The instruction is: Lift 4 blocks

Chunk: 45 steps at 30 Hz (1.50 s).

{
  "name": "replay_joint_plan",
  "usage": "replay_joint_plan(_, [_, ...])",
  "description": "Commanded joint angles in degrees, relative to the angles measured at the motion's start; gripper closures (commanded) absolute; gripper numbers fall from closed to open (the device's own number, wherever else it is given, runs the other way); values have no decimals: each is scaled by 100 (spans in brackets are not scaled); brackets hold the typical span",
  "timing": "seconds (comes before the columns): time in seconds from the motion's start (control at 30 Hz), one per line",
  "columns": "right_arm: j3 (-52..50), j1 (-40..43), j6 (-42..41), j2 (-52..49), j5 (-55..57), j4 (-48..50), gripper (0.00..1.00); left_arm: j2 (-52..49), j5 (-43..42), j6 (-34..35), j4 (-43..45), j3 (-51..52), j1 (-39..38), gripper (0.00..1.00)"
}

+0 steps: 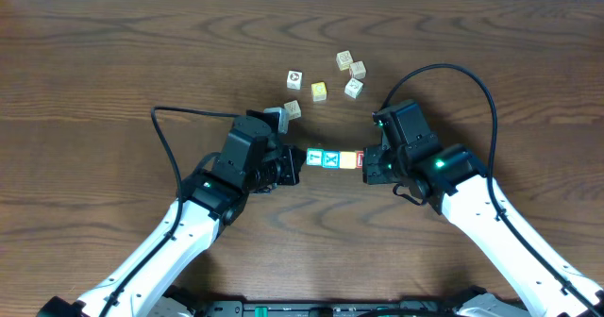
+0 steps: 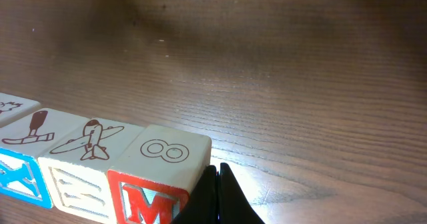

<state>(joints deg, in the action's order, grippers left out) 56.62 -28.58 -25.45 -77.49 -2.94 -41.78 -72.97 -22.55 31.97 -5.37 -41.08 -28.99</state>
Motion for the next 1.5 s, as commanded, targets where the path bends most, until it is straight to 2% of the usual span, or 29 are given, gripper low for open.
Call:
replay_joint_plan(0.0, [234,-426,39,35,-1663,214,99,83,-1150,94,192,-393,-275,93])
replay_joint_plan(1.47, [234,-426,39,35,-1663,219,99,83,-1154,-2,177,-393,-275,93])
